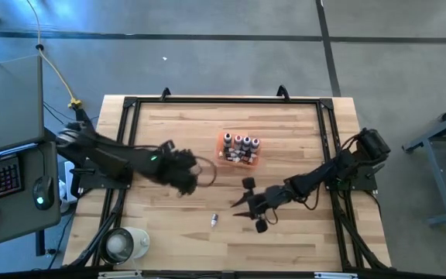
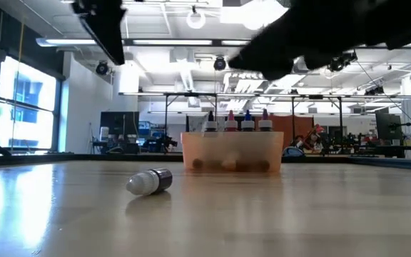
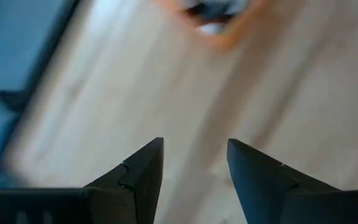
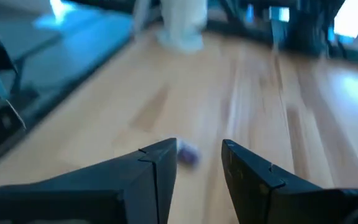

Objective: Pick & Place food coloring
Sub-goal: Put the small purple food coloring bottle into the orange bin

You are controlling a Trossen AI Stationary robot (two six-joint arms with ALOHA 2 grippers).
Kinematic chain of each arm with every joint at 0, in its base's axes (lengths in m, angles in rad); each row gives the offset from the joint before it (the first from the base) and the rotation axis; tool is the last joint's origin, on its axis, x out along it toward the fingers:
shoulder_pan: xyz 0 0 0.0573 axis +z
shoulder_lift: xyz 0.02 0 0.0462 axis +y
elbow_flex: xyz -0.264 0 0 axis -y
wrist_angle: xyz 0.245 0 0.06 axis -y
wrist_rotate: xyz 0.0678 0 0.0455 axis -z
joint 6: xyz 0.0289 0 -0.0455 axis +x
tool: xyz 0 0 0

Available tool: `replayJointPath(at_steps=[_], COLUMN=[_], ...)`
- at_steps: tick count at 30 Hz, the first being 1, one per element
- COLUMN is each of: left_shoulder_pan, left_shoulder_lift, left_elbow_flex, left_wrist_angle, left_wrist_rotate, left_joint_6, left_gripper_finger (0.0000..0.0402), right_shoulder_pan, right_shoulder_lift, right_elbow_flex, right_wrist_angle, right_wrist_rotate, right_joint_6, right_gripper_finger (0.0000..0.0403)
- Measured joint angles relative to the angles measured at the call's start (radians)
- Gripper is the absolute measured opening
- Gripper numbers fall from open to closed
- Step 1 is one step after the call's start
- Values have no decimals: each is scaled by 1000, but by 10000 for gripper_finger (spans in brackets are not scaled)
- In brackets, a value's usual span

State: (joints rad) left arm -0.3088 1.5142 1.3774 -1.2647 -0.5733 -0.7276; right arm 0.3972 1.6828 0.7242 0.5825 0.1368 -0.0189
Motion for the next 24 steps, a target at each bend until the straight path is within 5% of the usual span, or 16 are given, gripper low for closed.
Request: replayJointPath(at_steps=[8, 17, 24], left_shoulder_pan=[-153, -163, -163], left_shoulder_lift=[-203, -222, -222], left_elbow_flex=[-347, -380, -380], left_wrist_angle=[451, 494, 496], left_wrist_rotate=[28, 37, 67], left_joint_6=[-11, -11, -9], left_gripper_finger=[175, 175, 175], right_shoulder_pan=[-2, -69, -134], right_shoulder_lift=[236, 431, 432], right_elbow_flex=[57, 353, 383], right_wrist_angle=[444, 119, -27], right_wrist_rotate=[-157, -357, -387], right_joint_6=[-132, -160, -199], right_gripper_finger=[121, 121, 121])
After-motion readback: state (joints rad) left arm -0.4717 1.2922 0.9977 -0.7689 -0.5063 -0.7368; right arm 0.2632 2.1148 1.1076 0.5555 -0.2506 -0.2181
